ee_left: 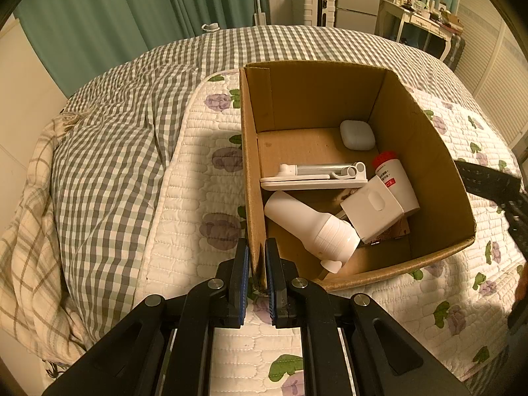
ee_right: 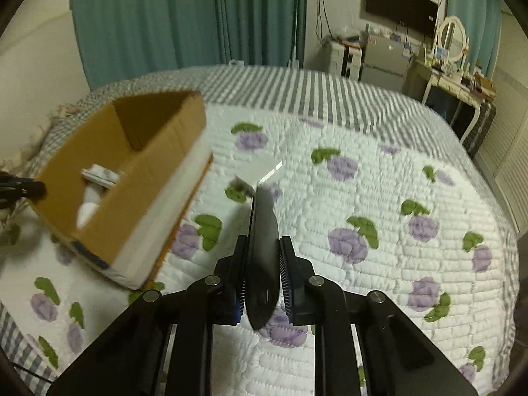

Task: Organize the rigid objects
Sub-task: 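Carry the remote into the box and release it across the items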

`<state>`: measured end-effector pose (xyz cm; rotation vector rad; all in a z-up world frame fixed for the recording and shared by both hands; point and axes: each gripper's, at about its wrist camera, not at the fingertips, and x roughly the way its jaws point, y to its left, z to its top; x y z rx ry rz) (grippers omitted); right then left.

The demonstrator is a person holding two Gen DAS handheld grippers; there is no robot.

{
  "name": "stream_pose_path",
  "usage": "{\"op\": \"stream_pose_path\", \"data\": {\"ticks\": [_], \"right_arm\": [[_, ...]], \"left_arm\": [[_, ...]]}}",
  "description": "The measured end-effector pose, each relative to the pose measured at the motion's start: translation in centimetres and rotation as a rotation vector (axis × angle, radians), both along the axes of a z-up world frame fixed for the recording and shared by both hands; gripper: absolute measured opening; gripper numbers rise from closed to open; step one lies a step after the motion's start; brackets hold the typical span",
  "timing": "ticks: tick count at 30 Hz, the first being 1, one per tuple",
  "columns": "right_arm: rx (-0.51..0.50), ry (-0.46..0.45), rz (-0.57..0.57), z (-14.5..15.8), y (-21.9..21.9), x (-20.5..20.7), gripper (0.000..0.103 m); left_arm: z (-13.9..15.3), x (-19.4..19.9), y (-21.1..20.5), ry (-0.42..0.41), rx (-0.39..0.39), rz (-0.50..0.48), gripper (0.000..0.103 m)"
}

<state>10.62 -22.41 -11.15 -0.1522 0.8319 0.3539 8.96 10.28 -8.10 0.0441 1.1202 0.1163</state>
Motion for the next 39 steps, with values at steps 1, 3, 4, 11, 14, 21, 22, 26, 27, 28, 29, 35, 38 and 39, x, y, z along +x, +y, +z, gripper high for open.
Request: {"op": "stream_pose_path", "data": {"ticks": [1, 3, 4, 11, 14, 21, 22, 26, 27, 28, 29, 35, 38, 39], "right_arm": [[0.0, -0.011, 0.005, 0.6, 0.1, -0.2, 0.018], [-0.004, -0.032, 0.015, 1.6, 0.4, -0.7, 0.018], [-0.004, -0.04, 0.018, 1.9, 0.5, -0.9, 0.018], [0.019, -0.126, 0.057, 5.9, 2.1, -2.7, 0.017], [0.026, -0.159, 0.09, 7.5, 3.4, -3.0, 0.017], [0.057, -0.248, 0.163, 11.4, 7.1, -2.9, 0.017], [0.059, -0.259, 0.176, 11.8, 7.7, -2.8, 0.017], [0.041, -0.277, 0.235, 12.3, 10.9, -1.7, 0.017], [0.037, -0.274, 0.246, 12.1, 11.7, -1.3, 0.017], [0.03, -0.271, 0.254, 11.8, 12.3, -1.0, 0.017], [0.008, -0.277, 0.264, 11.3, 13.3, -0.5, 0.017], [-0.175, -0.335, 0.29, 7.6, 16.8, 0.9, 0.017], [-0.227, -0.316, 0.301, 5.6, 17.6, 1.6, 0.017], [-0.234, -0.304, 0.306, 4.9, 17.6, 1.7, 0.017]], "left_arm": [[0.0, 0.0, 0.0, 0.0, 0.0, -0.001, 0.009], [0.0, 0.0, 0.0, 0.0, 0.0, -0.001, 0.009], [0.0, 0.0, 0.0, 0.0, -0.001, -0.001, 0.009], [-0.1, 0.0, -0.1, 0.001, -0.001, -0.006, 0.009], [-0.2, 0.0, -0.1, 0.0, -0.005, -0.008, 0.009], [0.0, 0.0, 0.0, 0.0, -0.011, -0.011, 0.009], [0.0, 0.0, 0.0, 0.0, -0.012, -0.011, 0.009], [-0.1, 0.1, 0.1, -0.002, -0.014, -0.013, 0.009], [-0.1, 0.1, 0.1, -0.003, -0.016, -0.014, 0.009], [-0.1, 0.0, 0.1, -0.004, -0.017, -0.016, 0.009], [-0.1, 0.1, 0.2, -0.003, -0.017, -0.018, 0.009], [-0.2, 0.3, 0.2, -0.002, -0.019, -0.028, 0.009], [-0.2, 0.3, 0.2, -0.003, -0.017, -0.03, 0.009], [-0.2, 0.3, 0.3, -0.003, -0.018, -0.029, 0.009]]}}
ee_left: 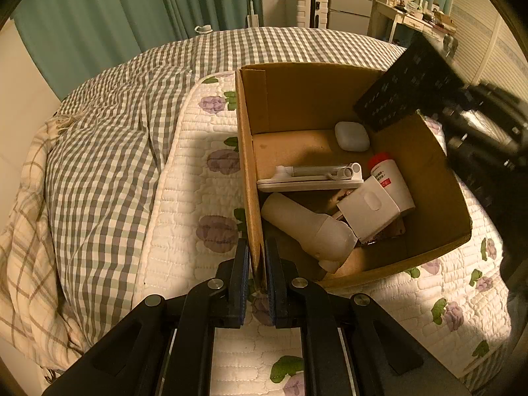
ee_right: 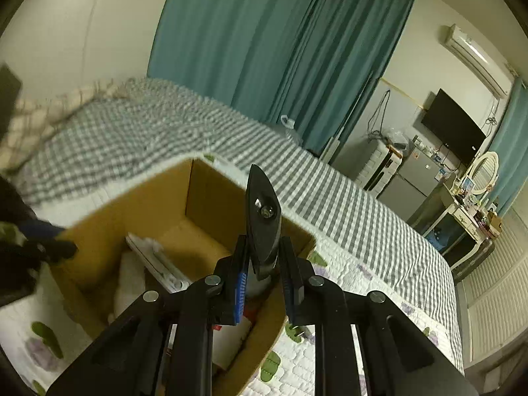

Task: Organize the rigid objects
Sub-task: 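Carry the remote into the box and release it across the items, then grasp the small white plug adapter with the right gripper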

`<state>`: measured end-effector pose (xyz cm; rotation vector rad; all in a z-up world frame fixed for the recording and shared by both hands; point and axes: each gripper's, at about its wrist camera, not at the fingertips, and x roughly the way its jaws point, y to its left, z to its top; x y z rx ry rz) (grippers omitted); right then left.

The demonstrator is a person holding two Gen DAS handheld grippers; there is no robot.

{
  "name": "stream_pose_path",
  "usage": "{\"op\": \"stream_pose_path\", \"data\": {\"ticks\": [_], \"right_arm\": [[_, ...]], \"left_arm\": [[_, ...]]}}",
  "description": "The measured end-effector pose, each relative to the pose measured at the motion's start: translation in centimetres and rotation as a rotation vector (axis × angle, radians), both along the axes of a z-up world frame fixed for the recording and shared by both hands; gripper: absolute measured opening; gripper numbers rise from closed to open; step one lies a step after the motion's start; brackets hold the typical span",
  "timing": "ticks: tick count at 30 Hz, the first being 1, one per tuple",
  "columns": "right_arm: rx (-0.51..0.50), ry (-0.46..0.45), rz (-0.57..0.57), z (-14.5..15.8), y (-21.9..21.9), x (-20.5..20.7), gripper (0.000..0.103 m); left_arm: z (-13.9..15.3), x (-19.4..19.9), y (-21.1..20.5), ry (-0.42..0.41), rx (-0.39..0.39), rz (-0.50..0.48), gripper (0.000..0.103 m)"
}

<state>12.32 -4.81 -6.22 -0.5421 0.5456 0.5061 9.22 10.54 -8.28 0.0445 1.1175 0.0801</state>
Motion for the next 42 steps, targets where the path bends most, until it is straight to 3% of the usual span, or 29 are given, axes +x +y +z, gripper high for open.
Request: {"op": "stream_pose_path", "data": {"ticks": [8, 18, 22, 27, 37, 42], "right_arm": [[-0.002, 0.094, 0.015, -2.1, -0.3, -0.1, 0.018], [0.03, 0.179, 0.04, -1.7, -1.2, -1.7, 0.02], [0.057, 0.175, 0.048, -0.6, -1.9, -2.7, 0.051], [0.111, 0.187, 0.049, 1.2, -2.9, -3.6, 0.052], [0.282, 0.179, -0.037, 6.1, -7.9, -3.1, 0.088], [0.341, 0.175, -0.118, 7.0, -11.5, -1.8, 0.094]], "left_arm": [[0.0, 0.0, 0.0, 0.001, 0.002, 0.001, 0.009], [0.0, -0.1, 0.0, 0.003, 0.004, 0.006, 0.009], [0.0, -0.1, 0.0, 0.004, 0.009, 0.008, 0.009], [0.1, -0.1, -0.1, 0.006, 0.006, 0.012, 0.009], [0.2, -0.2, -0.2, 0.004, 0.01, 0.016, 0.009], [0.3, -0.2, -0.3, 0.006, 0.01, 0.015, 0.009]]}}
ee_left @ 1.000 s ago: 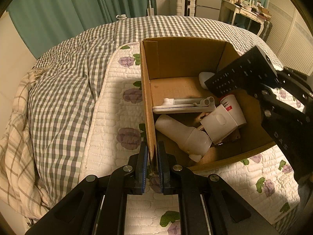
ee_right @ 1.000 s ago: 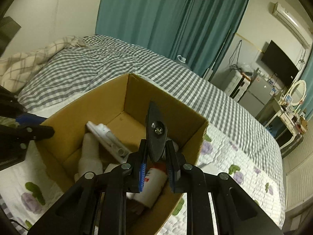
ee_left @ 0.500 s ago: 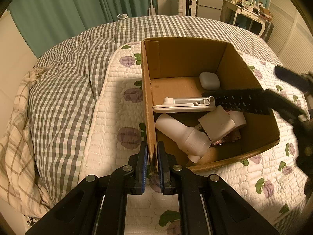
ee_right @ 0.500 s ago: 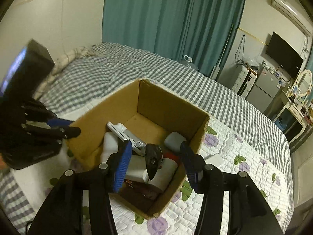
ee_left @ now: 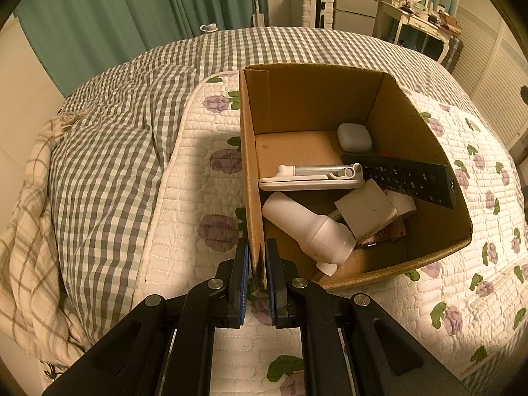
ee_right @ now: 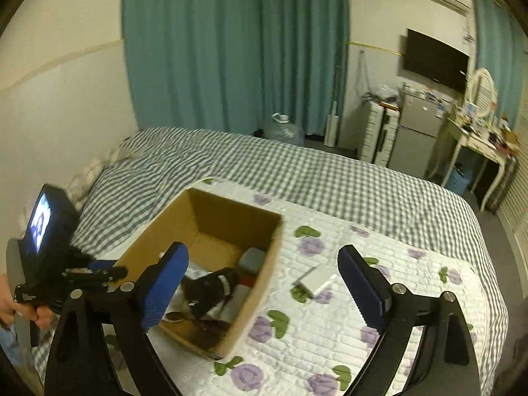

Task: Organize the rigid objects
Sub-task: 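Grasp the small white plug adapter with the right gripper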

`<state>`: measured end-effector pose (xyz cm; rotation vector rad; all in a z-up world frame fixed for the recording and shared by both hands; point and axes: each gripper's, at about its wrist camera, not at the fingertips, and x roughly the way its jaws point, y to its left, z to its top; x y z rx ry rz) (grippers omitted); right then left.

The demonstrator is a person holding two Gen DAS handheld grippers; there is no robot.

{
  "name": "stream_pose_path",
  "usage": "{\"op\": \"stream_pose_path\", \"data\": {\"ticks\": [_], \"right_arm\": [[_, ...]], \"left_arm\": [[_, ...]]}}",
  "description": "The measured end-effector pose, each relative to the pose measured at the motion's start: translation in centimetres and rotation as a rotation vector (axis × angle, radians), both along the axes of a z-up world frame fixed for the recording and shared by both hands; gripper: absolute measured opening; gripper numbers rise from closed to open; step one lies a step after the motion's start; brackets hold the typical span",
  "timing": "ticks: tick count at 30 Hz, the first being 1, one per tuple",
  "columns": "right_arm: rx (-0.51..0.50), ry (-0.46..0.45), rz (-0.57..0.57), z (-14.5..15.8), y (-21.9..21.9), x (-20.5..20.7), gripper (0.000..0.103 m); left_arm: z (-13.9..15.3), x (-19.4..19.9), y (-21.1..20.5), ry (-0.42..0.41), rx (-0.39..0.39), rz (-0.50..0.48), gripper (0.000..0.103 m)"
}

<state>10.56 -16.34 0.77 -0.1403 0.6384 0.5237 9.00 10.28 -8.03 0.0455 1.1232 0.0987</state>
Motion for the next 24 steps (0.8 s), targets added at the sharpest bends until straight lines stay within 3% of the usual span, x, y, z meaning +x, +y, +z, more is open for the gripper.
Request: {"op": "stream_pose_path", "data": {"ticks": [9, 24], "right_arm": [[0.036, 0.039, -0.111, -2.2, -4.8, 3.0, 0.098], [0.063, 0.24, -0.224, -13.5, -6.4, 10.9, 0.098]], "left_arm": [[0.1, -0.2, 0.1, 0.003, 0.008, 0.005, 0.009], [-0.1, 0.2, -0.2, 0.019, 0.015, 0.023, 0.009]]}}
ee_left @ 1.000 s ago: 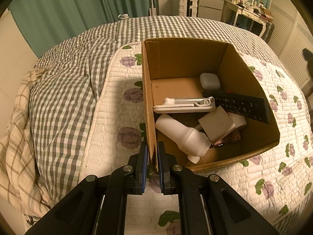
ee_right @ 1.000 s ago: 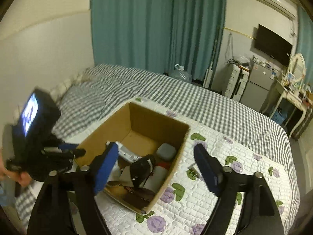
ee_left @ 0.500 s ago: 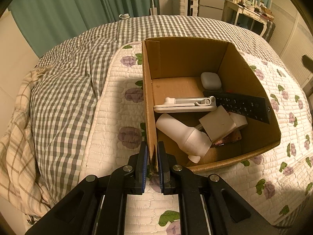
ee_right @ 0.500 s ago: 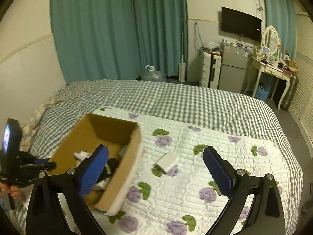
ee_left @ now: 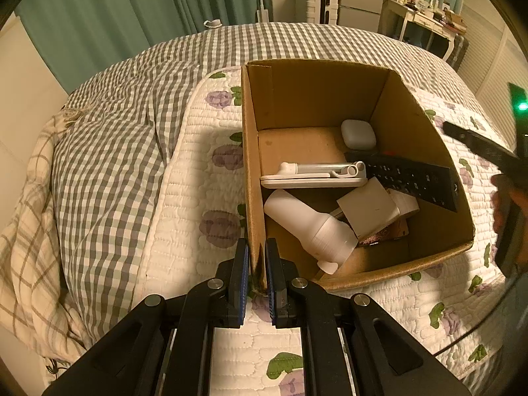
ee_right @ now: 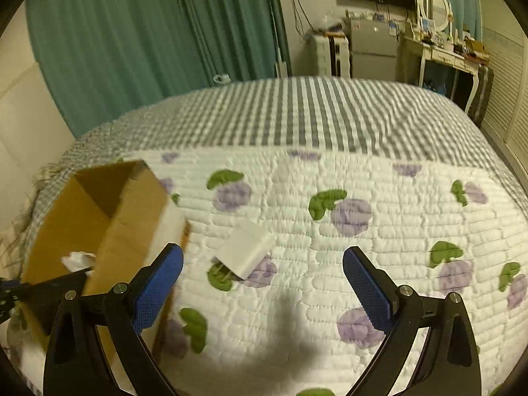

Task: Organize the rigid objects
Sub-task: 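Grasp the small white plug adapter with the right gripper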

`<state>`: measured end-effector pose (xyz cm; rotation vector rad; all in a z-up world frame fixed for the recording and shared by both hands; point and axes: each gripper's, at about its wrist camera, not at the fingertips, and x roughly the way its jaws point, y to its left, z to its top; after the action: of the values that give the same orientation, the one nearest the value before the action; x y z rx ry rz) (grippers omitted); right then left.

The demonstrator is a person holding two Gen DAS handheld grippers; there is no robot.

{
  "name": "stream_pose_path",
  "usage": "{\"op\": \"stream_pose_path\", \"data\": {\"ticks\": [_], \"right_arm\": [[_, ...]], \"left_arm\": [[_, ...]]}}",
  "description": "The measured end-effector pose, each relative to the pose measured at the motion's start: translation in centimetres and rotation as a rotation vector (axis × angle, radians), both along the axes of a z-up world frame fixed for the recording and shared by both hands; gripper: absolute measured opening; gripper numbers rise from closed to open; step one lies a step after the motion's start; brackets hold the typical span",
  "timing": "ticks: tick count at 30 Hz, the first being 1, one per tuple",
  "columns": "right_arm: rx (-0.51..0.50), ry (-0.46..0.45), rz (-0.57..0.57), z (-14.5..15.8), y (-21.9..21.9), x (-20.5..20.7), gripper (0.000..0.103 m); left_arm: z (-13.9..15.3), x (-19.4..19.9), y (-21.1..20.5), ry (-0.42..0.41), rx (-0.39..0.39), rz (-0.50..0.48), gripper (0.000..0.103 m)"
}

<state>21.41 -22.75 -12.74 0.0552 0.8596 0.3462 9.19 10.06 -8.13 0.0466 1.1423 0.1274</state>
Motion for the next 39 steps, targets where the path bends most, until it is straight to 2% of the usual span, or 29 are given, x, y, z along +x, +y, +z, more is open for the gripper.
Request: {"op": "stream_pose_path", "data": {"ticks": [11, 16, 21, 23, 27, 39], "right_arm": [[-0.113, 0.028, 0.094, -5.2, 2.9, 2.4, 0.094], [-0.148, 0.032, 0.129, -6.8, 3.7, 2.9, 0.088], [-0.176, 0.005, 0.15, -7.1, 4.4, 3.1, 0.088], [-0.177, -0.001, 0.159, -7.1, 4.7, 3.4, 0.084], [-0.181, -0.014, 0.193, -7.1, 5.4, 3.4, 0.066], [-0.215, -0.05, 0.168, -5.5, 4.0, 0.2, 0.065]], "left_arm": [[0.0, 0.0, 0.0, 0.003, 0.003, -0.002, 0.009], [-0.2, -0.1, 0.1, 0.005, 0.0, -0.001, 0.009], [-0.2, -0.1, 0.0, 0.007, 0.007, -0.002, 0.009], [-0.2, -0.1, 0.0, 0.008, 0.007, -0.002, 0.009], [-0.2, -0.1, 0.0, 0.007, 0.008, -0.001, 0.009], [0.0, -0.2, -0.2, 0.002, 0.012, 0.005, 0.009]]}}
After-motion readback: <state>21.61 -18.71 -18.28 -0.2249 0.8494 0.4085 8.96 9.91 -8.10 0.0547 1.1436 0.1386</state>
